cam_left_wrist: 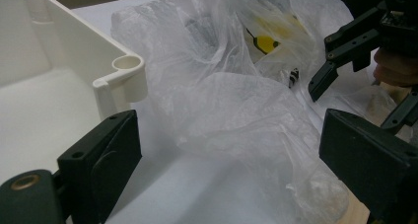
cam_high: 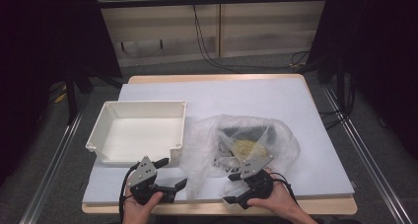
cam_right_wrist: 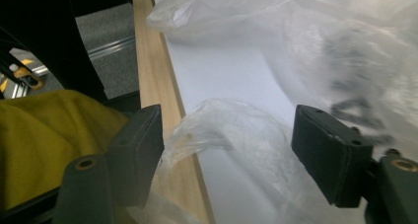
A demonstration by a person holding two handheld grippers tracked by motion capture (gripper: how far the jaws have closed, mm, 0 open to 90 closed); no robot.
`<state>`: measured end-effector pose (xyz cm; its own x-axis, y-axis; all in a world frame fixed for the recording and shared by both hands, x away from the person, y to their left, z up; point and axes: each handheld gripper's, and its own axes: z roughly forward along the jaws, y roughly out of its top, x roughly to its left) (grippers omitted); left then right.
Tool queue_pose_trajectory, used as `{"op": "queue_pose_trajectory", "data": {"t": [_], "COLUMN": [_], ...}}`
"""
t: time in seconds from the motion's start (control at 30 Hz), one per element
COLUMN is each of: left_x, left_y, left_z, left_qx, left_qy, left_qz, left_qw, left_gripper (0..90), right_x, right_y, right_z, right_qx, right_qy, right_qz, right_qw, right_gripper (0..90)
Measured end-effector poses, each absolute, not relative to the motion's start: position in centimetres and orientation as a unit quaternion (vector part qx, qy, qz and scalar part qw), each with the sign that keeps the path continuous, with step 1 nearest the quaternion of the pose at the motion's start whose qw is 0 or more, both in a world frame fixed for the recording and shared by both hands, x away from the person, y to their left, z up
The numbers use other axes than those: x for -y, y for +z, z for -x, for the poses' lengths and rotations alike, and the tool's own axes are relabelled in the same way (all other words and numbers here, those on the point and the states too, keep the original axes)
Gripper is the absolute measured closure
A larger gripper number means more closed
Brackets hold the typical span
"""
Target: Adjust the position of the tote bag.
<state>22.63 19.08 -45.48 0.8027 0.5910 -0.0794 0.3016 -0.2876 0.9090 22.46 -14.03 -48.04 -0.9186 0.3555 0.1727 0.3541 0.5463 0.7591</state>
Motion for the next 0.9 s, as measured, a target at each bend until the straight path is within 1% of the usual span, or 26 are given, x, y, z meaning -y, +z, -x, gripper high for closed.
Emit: {"op": "queue_pose_trajectory", "data": {"t": [0.07, 0.13, 0.2, 0.27, 0.33, 0.4, 0.47, 0.5, 0.53, 0.67, 0.73, 0.8, 0.9], "left_x": [-19.1, -19.2, -19.2, -19.2, -19.1, -19.0, -19.0, -19.0, -19.0, -18.8, -18.5, -18.2, -17.8], "left_y": [-45.4, -45.4, -45.4, -45.4, -45.4, -45.4, -45.4, -45.4, -45.4, -45.6, -45.6, -45.7, -45.8], "left_z": [-22.6, -22.6, -22.6, -22.6, -22.6, -22.6, -22.6, -22.5, -22.5, -22.5, -22.6, -22.6, -22.4], "left_qx": [-0.28, -0.281, -0.283, -0.284, -0.281, -0.278, -0.277, -0.28, -0.28, -0.278, -0.276, -0.266, -0.255], "left_qy": [0.138, 0.139, 0.14, 0.138, 0.137, 0.135, 0.135, 0.134, 0.133, 0.121, 0.108, 0.099, 0.098], "left_qz": [-0.792, -0.791, -0.791, -0.791, -0.793, -0.795, -0.796, -0.795, -0.795, -0.8, -0.804, -0.81, -0.812], "left_qw": [0.525, 0.525, 0.524, 0.523, 0.522, 0.522, 0.521, 0.522, 0.521, 0.518, 0.516, 0.514, 0.516], "left_gripper": [8.7, 8.7, 8.7, 8.7, 8.7, 8.7, 8.7, 8.7, 8.7, 8.6, 8.1, 7.6, 6.6], "right_x": [13.6, 13.2, 13.0, 13.1, 13.3, 13.4, 13.4, 13.5, 13.6, 13.7, 13.7, 13.8, 13.9], "right_y": [-48.3, -48.5, -48.7, -48.7, -48.7, -48.6, -48.6, -48.6, -48.6, -48.6, -48.5, -48.5, -48.6], "right_z": [-22.5, -22.4, -22.3, -22.2, -22.3, -22.5, -22.5, -22.5, -22.6, -22.8, -22.8, -22.8, -22.9], "right_qx": [-0.882, -0.885, -0.884, -0.882, -0.882, -0.882, -0.883, -0.882, -0.88, -0.881, -0.881, -0.881, -0.879], "right_qy": [0.425, 0.418, 0.42, 0.421, 0.42, 0.417, 0.413, 0.412, 0.413, 0.409, 0.408, 0.409, 0.412], "right_qz": [-0.204, -0.203, -0.203, -0.208, -0.211, -0.217, -0.215, -0.219, -0.225, -0.227, -0.226, -0.227, -0.231], "right_qw": [0.0, 0.01, 0.019, 0.029, 0.04, 0.045, 0.06, 0.059, 0.061, 0.075, 0.075, 0.072, 0.066], "right_gripper": [25.5, 24.6, 26.7, 32.0, 42.9, 49.8, 57.1, 60.3, 65.5, 77.2, 85.7, 89.4, 90.0]}}
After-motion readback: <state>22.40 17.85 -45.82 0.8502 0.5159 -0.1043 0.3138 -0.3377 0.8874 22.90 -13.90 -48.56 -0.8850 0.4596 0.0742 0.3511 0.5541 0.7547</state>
